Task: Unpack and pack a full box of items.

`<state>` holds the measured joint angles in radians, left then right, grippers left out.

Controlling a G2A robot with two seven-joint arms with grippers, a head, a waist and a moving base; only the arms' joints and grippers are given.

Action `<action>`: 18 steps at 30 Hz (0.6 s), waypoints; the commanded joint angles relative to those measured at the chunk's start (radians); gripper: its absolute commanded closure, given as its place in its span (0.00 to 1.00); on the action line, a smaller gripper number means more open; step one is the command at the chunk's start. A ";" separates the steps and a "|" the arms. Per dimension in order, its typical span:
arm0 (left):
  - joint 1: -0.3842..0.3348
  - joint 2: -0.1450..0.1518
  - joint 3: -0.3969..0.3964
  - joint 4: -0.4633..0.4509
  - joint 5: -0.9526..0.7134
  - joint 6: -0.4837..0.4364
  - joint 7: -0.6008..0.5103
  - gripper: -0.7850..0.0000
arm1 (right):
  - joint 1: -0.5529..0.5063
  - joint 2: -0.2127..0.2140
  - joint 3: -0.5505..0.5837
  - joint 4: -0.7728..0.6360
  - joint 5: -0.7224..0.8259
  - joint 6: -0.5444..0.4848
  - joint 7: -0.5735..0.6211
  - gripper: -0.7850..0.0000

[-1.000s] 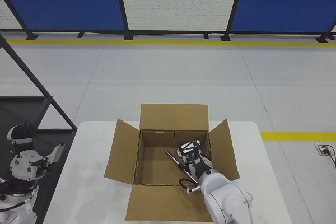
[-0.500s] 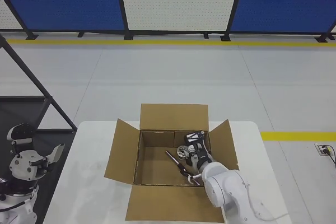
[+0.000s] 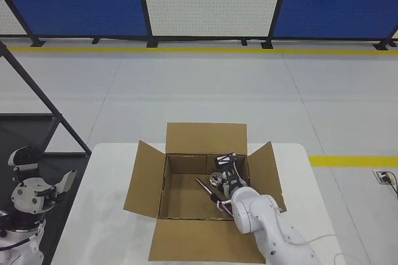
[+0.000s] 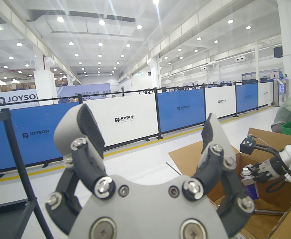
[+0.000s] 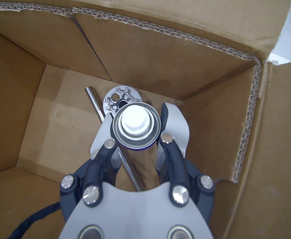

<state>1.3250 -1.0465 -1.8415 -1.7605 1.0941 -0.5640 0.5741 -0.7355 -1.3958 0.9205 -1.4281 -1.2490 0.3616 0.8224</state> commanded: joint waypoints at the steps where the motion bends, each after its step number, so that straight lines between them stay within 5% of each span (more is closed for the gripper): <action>1: 0.000 0.000 0.000 0.000 0.000 0.000 0.000 0.00 | 0.001 -0.004 -0.007 0.007 -0.023 0.018 0.010 1.00; 4: 0.000 0.000 0.000 0.000 0.000 0.000 0.000 0.00 | 0.006 -0.010 -0.011 0.020 -0.039 0.020 0.021 1.00; 9: 0.000 0.000 0.000 0.000 0.000 0.000 0.000 0.00 | 0.014 -0.018 -0.011 0.044 -0.048 0.014 0.036 0.78; 18: 0.000 0.000 0.000 0.000 0.000 0.000 0.000 0.00 | 0.015 -0.031 0.000 0.062 -0.053 0.003 0.045 0.67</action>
<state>1.3250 -1.0465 -1.8414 -1.7605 1.0941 -0.5640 0.5741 -0.7193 -1.4262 0.9190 -1.3655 -1.3007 0.3659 0.8675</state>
